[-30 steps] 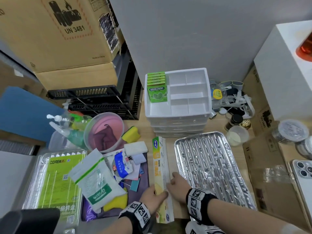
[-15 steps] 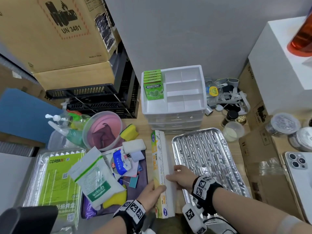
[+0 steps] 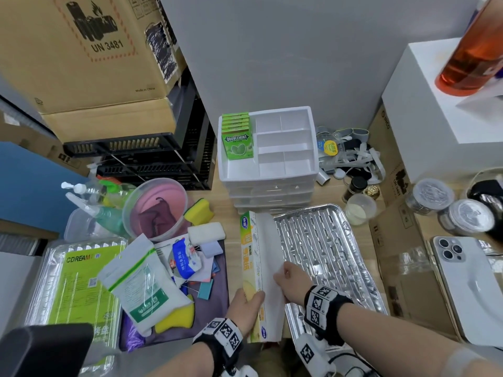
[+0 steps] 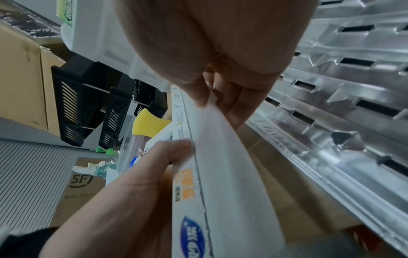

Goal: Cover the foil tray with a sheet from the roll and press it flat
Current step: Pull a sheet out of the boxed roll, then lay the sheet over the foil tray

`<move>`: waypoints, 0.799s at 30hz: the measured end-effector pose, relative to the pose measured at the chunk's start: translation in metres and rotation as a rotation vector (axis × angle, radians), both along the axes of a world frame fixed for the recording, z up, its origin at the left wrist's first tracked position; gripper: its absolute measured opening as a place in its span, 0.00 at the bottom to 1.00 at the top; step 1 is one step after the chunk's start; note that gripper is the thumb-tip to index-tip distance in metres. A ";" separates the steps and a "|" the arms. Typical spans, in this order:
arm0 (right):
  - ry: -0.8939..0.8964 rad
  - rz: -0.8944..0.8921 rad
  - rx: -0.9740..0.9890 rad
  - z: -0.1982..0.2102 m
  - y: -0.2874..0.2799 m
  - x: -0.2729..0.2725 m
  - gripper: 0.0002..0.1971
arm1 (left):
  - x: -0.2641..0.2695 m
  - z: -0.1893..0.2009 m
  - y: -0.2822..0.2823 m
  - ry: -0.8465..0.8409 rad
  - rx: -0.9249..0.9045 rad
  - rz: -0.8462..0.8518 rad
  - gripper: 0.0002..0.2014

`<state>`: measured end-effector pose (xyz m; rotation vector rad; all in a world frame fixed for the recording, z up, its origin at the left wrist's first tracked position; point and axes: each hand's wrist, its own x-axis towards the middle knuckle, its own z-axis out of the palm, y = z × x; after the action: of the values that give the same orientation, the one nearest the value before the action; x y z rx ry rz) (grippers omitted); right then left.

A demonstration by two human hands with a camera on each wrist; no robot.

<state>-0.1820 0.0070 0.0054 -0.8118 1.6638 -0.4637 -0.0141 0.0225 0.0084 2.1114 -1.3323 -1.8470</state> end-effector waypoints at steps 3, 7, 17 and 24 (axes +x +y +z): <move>-0.003 -0.014 0.019 0.002 0.001 -0.001 0.08 | -0.003 0.000 -0.001 -0.047 -0.039 0.014 0.17; 0.058 -0.015 0.033 -0.003 0.002 -0.008 0.10 | -0.001 -0.005 -0.002 -0.086 -0.066 0.053 0.20; 0.243 -0.045 0.054 -0.007 0.009 -0.069 0.07 | 0.008 -0.008 -0.001 -0.196 -0.089 0.045 0.25; 0.324 -0.035 -0.006 -0.005 0.027 -0.094 0.14 | -0.004 -0.011 0.001 -0.259 -0.072 0.049 0.28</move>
<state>-0.2762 0.0340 0.0006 -0.8989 1.9780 -0.3749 -0.0177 0.0236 -0.0030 2.3855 -1.3558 -1.5234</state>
